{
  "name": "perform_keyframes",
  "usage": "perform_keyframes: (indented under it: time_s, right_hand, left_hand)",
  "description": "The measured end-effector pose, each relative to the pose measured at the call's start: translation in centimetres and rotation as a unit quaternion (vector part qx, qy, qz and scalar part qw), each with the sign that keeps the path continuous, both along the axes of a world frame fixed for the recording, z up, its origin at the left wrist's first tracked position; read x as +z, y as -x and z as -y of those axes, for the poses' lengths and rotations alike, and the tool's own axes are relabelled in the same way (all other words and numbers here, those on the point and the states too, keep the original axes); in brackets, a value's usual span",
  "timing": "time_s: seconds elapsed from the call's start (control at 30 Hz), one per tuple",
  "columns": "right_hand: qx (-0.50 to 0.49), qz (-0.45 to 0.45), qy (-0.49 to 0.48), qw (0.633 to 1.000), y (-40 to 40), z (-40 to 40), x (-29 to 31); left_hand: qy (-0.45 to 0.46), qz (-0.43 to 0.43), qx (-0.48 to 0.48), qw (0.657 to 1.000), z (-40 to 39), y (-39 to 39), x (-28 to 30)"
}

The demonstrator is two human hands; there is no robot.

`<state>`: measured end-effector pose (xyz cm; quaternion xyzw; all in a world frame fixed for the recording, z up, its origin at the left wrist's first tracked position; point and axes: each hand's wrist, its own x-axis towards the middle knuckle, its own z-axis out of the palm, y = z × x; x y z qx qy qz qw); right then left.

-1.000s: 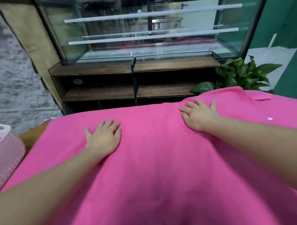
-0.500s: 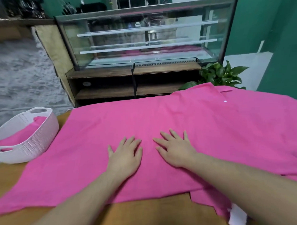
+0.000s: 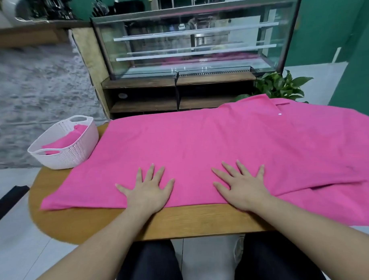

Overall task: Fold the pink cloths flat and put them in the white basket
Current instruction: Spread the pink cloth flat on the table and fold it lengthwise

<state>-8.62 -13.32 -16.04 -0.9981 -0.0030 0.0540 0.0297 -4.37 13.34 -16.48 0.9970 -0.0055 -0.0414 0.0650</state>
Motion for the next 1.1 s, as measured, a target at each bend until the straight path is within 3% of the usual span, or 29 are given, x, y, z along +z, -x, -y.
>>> perform_keyframes:
  time_s: [0.7,0.87,1.1]
  right_hand:
    - [-0.046,-0.022,0.002,0.999,0.9,-2.3,0.2]
    - [-0.046,-0.018,0.005,0.999,0.9,-2.3,0.3]
    - [-0.044,-0.016,0.007,0.999,0.7,-2.3,0.2]
  left_hand:
    - [0.0,-0.027,0.205,0.978,-15.8,2.4,0.8]
    - [-0.067,-0.011,0.159,0.985,-16.6,1.4,0.9]
    - [-0.002,0.027,0.092,0.995,-17.6,0.9,0.0]
